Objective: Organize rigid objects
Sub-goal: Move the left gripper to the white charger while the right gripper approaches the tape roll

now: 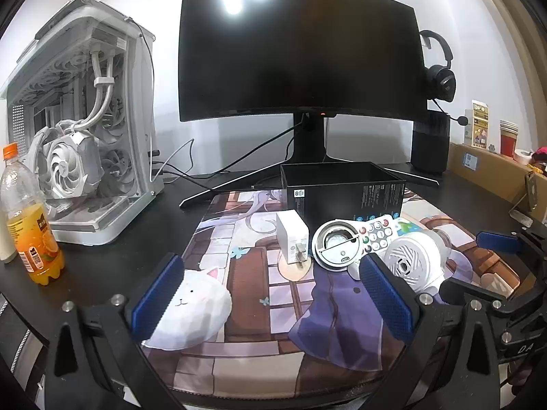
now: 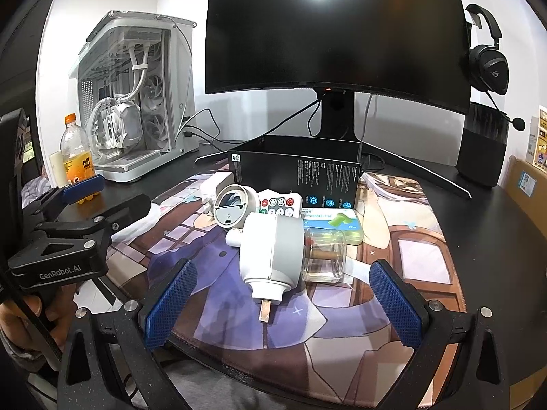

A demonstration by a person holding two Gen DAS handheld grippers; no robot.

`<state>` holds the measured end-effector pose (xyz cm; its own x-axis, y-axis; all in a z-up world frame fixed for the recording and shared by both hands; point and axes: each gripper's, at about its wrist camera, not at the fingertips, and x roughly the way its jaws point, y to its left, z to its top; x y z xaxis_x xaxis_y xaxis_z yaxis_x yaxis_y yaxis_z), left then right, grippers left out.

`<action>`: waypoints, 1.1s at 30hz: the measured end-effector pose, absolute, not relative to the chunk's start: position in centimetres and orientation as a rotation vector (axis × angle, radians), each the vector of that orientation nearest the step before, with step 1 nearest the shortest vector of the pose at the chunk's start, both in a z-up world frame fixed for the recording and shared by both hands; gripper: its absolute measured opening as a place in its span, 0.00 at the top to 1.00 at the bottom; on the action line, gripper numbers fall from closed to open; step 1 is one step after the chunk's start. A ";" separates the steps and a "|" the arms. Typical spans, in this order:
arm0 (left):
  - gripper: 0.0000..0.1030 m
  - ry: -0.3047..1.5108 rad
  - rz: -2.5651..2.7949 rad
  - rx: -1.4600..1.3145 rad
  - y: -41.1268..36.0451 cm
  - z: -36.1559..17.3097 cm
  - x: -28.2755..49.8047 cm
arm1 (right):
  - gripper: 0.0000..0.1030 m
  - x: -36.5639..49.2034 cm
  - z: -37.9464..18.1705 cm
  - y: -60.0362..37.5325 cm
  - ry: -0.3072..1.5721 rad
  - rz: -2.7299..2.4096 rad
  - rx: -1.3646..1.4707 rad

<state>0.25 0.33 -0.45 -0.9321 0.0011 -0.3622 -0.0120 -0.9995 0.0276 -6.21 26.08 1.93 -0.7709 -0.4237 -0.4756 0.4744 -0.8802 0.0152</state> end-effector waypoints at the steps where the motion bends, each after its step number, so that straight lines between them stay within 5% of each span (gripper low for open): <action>1: 0.00 0.048 3.081 -0.578 0.3 -0.5 0.2 | 0.01 -6.2 1.9 26.1 0.145 -2.572 0.656; 26: 0.01 0.129 3.016 -0.662 -0.6 0.7 -2.5 | 0.01 -6.6 3.6 26.0 0.245 -2.506 0.631; 33: 0.11 0.148 2.925 -0.792 -1.0 1.2 -5.8 | 0.01 -8.8 5.9 25.3 0.245 -2.398 0.657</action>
<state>-5.83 -1.04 1.16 -0.8582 0.0777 -0.5073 -0.1286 -0.9895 0.0660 -8.84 25.29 5.88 -0.6758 -0.5289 -0.5134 0.6219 -0.7830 -0.0119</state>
